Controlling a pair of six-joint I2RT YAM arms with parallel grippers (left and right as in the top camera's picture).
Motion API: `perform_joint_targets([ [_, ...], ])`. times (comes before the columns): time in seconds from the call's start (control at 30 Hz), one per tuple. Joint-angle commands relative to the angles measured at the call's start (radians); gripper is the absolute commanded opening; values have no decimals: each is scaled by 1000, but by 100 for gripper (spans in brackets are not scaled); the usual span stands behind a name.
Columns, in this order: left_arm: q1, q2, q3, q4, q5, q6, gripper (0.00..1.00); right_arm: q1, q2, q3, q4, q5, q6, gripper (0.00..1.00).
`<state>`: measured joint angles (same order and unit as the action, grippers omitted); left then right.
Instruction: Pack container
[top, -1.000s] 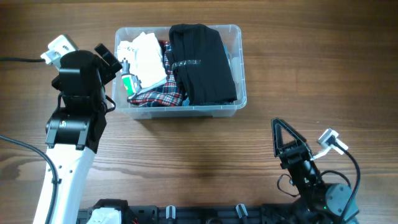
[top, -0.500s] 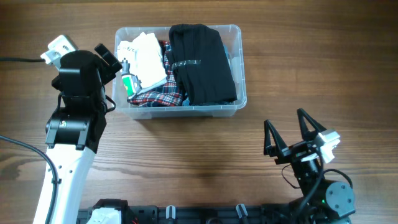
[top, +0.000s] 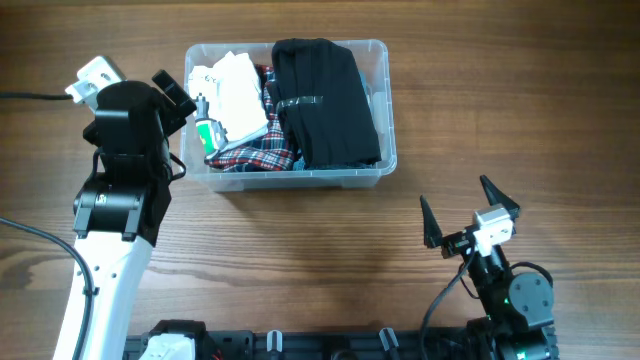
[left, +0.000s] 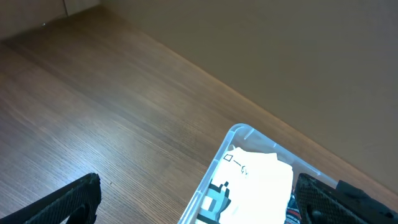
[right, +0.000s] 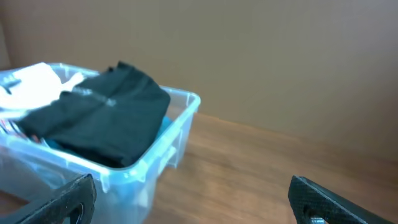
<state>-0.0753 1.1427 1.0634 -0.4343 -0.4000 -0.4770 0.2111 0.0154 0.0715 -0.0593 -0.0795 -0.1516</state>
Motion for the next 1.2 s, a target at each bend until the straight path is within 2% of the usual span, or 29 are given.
perform_joint_targets([
  [0.0, 5, 4, -3, 2, -20, 1, 100, -43, -12, -26, -9, -28, -57, 100],
  [0.27, 6, 4, -3, 2, -20, 1, 100, -72, -12, -39, 5, -23, -137, 100],
  [0.5, 6, 4, -3, 2, -20, 1, 100, -150, -12, -39, 6, -23, -136, 100],
  [1.17, 6, 4, -3, 2, -20, 1, 100, -152, -12, -39, 6, -24, -136, 100],
])
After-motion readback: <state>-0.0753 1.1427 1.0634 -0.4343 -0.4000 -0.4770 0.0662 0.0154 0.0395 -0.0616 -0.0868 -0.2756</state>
